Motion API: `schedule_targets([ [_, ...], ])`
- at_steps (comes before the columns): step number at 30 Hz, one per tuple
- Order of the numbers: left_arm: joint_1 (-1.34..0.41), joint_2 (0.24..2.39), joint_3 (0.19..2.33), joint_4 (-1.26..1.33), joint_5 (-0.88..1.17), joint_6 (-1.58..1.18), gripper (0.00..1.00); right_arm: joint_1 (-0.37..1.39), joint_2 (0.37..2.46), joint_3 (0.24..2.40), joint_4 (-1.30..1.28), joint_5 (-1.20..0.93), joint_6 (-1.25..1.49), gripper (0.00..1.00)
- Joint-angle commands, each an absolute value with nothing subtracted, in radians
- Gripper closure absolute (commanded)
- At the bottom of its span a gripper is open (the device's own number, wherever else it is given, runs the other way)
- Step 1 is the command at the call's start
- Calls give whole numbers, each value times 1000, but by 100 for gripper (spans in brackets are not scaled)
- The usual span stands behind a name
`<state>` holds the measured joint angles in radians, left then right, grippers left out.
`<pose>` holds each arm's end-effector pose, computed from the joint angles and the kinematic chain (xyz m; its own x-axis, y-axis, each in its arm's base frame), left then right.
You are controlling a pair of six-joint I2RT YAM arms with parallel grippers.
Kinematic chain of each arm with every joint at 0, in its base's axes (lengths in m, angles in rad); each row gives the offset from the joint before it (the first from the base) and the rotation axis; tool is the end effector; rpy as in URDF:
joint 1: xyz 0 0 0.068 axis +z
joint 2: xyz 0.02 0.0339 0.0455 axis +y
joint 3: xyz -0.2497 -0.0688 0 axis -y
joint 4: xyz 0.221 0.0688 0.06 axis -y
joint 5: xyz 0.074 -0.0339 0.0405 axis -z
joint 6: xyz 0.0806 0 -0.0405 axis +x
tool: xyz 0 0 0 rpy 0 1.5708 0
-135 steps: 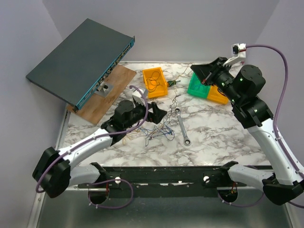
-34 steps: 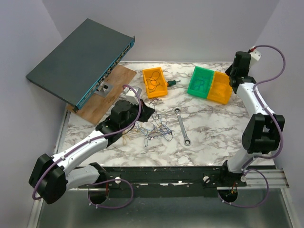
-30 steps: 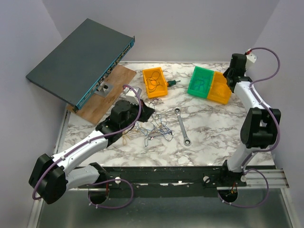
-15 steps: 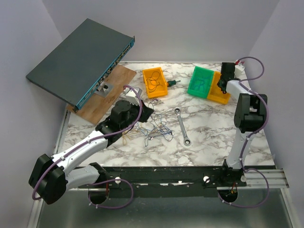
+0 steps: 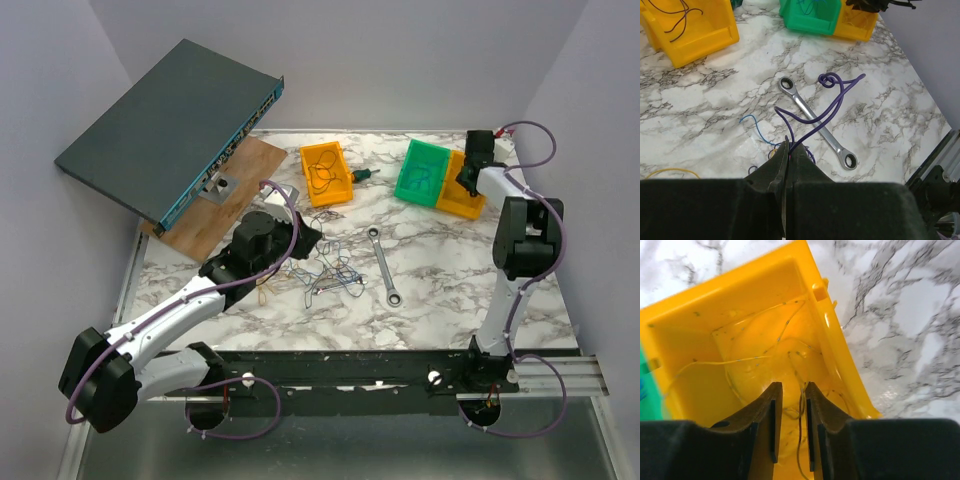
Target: Untangle the cables
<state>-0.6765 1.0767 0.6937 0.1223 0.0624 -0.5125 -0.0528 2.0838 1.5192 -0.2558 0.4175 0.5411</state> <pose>0.2138 -0.1781 0.2666 -0.5046 -0.2225 -0.8342 0.4870 0.7245 -0.4878 0.4597 -0.0570 0.1555 -0.4590 0.4958 -0.7373 0.6542 0.7500 0.0970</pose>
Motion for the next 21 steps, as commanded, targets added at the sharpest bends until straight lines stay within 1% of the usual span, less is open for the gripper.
schedule_targets([
  [1,-681,1045,732,96,93,-498,100,-57,1931,1540,-296,423,496,62],
  [5,-683,1030,738,94,99,-505,100,-57,1812,1493,-301,427,443,45],
  [7,-684,1024,744,88,102,-505,100,-58,1752,1462,-305,379,417,38],
  [9,-686,1022,754,79,101,-499,100,-56,1690,1423,-319,242,388,31],
  [10,-686,1019,760,72,99,-497,100,-45,1653,1401,-321,183,379,25],
  [12,-686,1021,775,60,96,-490,100,-4,1580,1310,-290,79,353,17],
  [14,-687,1023,789,57,99,-484,100,89,1495,1204,-224,10,334,15],
  [16,-689,1025,802,56,104,-479,100,167,1403,1079,-114,-106,327,14],
  [18,-689,1025,818,51,110,-474,100,226,1325,962,18,-235,349,15],
  [21,-691,1021,841,35,114,-465,100,301,1239,780,248,-484,381,17],
])
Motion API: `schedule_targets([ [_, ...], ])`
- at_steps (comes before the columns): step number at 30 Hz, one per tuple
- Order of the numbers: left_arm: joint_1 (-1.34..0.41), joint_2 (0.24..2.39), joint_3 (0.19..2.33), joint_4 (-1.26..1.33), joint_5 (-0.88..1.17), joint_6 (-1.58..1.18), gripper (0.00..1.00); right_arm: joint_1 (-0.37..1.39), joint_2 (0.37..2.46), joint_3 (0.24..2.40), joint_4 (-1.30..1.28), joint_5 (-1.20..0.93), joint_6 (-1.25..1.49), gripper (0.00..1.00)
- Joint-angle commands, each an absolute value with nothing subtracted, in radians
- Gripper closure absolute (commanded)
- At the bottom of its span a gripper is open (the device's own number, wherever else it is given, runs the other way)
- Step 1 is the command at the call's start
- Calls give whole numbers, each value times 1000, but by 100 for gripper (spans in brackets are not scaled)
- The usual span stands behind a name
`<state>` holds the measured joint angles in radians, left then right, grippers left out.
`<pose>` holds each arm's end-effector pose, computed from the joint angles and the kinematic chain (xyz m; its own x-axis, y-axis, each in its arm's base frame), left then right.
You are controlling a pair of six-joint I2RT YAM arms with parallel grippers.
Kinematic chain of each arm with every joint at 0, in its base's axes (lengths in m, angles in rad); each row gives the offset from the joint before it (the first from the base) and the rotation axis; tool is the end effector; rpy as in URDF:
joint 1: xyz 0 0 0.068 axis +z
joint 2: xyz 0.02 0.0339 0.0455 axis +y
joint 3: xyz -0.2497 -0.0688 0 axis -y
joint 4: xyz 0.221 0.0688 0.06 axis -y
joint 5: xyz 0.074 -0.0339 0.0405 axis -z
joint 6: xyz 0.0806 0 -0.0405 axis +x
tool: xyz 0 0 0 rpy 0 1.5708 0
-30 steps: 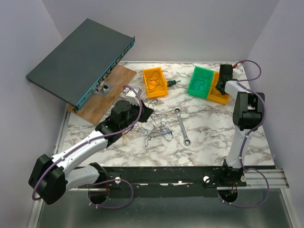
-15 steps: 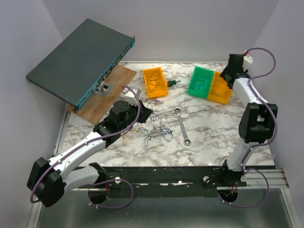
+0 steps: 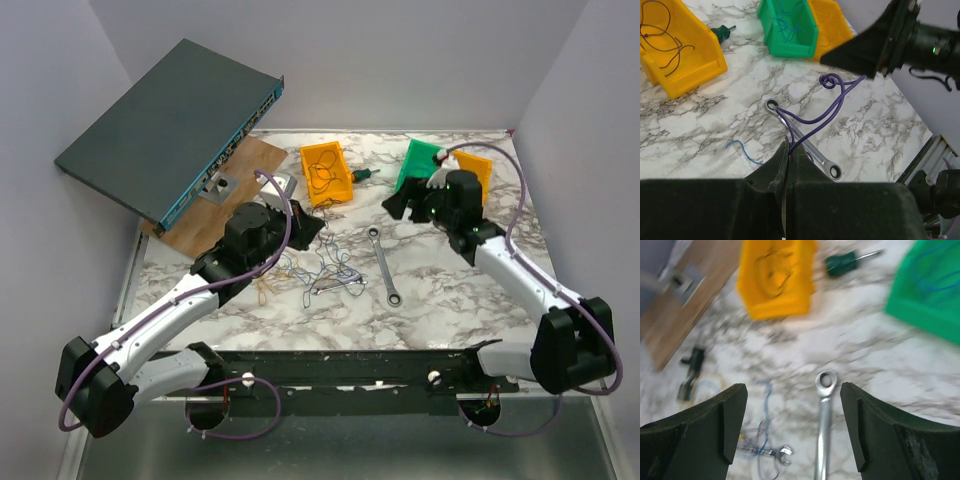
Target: Untangle the cables
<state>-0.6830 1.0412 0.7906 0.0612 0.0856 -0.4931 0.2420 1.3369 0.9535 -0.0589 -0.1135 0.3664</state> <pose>0.2085 -0.1785 0.3033 -0.4571 -0.2361 -0.8575 0.5421 0.6903 -0.4791 0.3170 0.0877 0.2634 -0.5089 0.2410 -0.8264 -0.1662 0.9144 0.3690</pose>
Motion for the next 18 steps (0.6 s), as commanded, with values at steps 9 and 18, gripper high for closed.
schedule_targets([
  [9,-693,1025,897,37,261,-472,100,551,1100,528,591,-630,306,17],
  [18,-698,1042,948,89,469,-494,100,613,1136,542,727,-625,322,18],
])
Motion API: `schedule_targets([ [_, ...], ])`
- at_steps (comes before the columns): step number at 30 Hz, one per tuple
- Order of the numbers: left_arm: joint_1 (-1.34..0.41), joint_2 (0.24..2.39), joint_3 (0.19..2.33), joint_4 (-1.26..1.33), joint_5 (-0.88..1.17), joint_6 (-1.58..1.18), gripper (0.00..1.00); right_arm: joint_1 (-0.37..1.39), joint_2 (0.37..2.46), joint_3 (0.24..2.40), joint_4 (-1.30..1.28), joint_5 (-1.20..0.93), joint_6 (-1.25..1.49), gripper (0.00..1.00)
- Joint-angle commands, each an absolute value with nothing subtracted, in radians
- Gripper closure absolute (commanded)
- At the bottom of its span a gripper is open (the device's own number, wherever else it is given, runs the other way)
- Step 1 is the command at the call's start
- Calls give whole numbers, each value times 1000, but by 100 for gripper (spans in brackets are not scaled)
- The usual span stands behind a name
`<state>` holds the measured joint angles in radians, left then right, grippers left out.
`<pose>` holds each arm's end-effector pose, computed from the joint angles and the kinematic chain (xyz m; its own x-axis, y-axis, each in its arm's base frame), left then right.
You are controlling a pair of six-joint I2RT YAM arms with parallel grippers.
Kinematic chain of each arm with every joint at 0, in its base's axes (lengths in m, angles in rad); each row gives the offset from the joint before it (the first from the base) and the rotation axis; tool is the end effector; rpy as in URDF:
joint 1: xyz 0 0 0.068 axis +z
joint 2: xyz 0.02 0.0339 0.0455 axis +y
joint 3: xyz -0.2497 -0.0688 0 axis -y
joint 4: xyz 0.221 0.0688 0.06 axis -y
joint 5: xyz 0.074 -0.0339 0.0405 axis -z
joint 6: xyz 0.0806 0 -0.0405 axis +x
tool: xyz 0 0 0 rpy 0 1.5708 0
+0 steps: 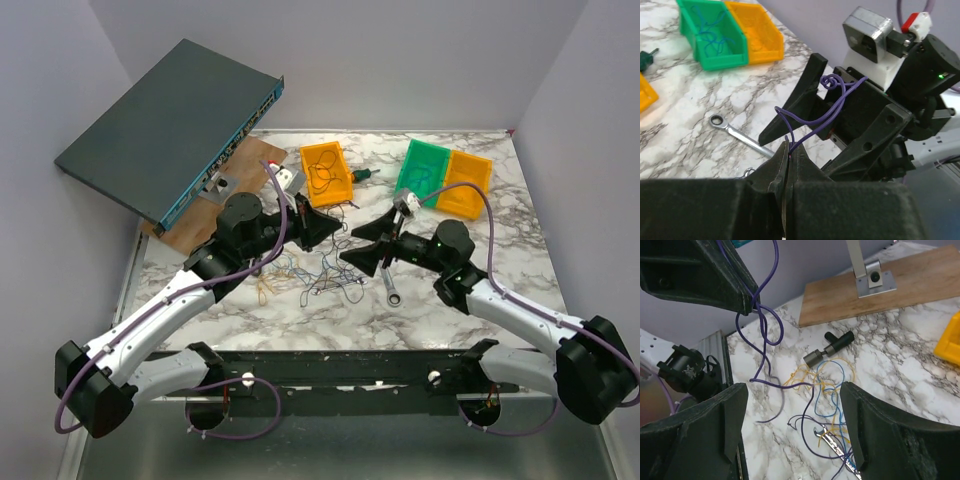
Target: Untangle the cables
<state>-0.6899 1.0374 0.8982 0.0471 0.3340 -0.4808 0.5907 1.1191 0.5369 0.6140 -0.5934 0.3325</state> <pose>0.1912 -0.1921 0.3435 -0.4574 -0.1890 -0.8689 0.7235 0.4889 -0.4873 0.1986 0.1874 0.2712 -0.2773 0.1399 -0.9506 -0.8838 0.3508 0.3094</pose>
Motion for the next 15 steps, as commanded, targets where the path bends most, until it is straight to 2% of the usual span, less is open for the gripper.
schedule_targets([
  [1,-697,1044,951,95,480,-500,100,617,1144,551,729,-627,321,17],
  [4,-699,1056,956,117,511,-521,100,634,1165,568,737,-630,315,25],
  [6,-698,1061,961,119,511,-528,100,637,1162,568,744,-627,317,43],
  [9,-697,1057,971,66,418,-530,100,637,1126,553,735,-582,317,76],
  [12,-695,1039,959,45,357,-522,100,637,1065,533,725,-532,320,98],
  [14,-693,1032,951,51,350,-525,100,636,1033,526,707,-499,323,99],
  [15,-692,1031,952,45,338,-531,95,637,1018,527,696,-473,325,99],
])
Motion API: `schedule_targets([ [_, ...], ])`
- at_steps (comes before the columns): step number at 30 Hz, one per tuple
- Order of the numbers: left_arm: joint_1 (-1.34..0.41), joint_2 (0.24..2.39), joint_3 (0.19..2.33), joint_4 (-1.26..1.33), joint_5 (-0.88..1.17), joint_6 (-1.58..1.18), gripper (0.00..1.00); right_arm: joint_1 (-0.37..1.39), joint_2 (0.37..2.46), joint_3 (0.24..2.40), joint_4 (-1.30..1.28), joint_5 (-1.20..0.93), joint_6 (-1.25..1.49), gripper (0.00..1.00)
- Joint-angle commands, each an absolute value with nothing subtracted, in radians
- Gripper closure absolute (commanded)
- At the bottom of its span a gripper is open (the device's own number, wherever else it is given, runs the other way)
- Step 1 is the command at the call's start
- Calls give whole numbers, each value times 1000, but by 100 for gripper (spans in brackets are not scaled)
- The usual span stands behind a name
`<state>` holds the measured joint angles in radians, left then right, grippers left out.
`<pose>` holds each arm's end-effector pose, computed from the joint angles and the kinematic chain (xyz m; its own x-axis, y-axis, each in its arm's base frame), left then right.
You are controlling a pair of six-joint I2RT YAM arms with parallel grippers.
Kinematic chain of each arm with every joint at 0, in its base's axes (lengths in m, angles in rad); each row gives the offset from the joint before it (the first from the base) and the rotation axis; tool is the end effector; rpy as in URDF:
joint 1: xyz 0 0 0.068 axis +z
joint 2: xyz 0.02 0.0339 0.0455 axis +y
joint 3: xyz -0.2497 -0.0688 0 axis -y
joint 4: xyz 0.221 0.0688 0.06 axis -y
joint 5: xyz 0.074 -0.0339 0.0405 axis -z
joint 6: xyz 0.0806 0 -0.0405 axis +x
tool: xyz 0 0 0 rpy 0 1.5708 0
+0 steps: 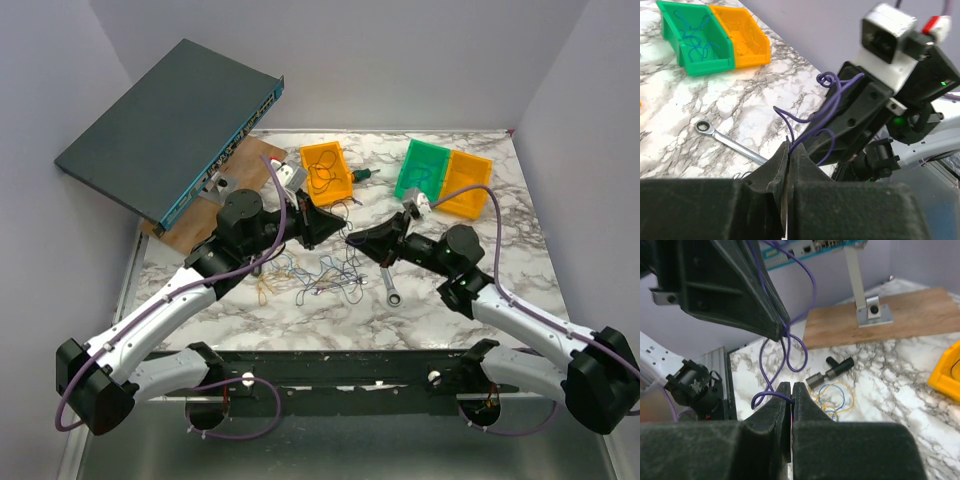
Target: Untangle the cables
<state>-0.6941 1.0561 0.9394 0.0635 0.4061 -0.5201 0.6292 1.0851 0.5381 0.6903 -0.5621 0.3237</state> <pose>0.1882 -0.1981 0.3568 -0.4782 -0.1960 -0.8561 0.7528 0.4107 -0.5145 0.1883 0.1902 0.2909 -0.1846 0.1985 -0.9626 -0.9131 0.3275 0.2427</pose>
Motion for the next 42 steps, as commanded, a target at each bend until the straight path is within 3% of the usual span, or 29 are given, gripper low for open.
schedule_targets([
  [1,-691,1028,952,36,315,-540,84,636,1006,528,680,-445,328,99],
  [3,-691,1024,953,10,258,-555,58,636,989,537,645,-382,330,99],
  [7,-679,993,925,-30,171,-570,33,637,956,561,575,-304,337,99],
  [15,-645,927,832,-9,164,-572,17,635,955,642,474,-273,360,99],
  [26,-655,968,644,238,264,-523,13,636,971,828,365,-185,472,99],
  [34,-667,1235,769,172,325,-536,19,637,992,943,365,-257,525,99],
  [38,-672,1342,767,271,327,-567,19,637,994,981,371,-248,542,99],
  [39,-672,1373,778,284,328,-579,24,637,996,996,373,-252,541,99],
  [42,-672,1460,822,277,329,-615,62,637,1011,1052,342,-213,523,99],
])
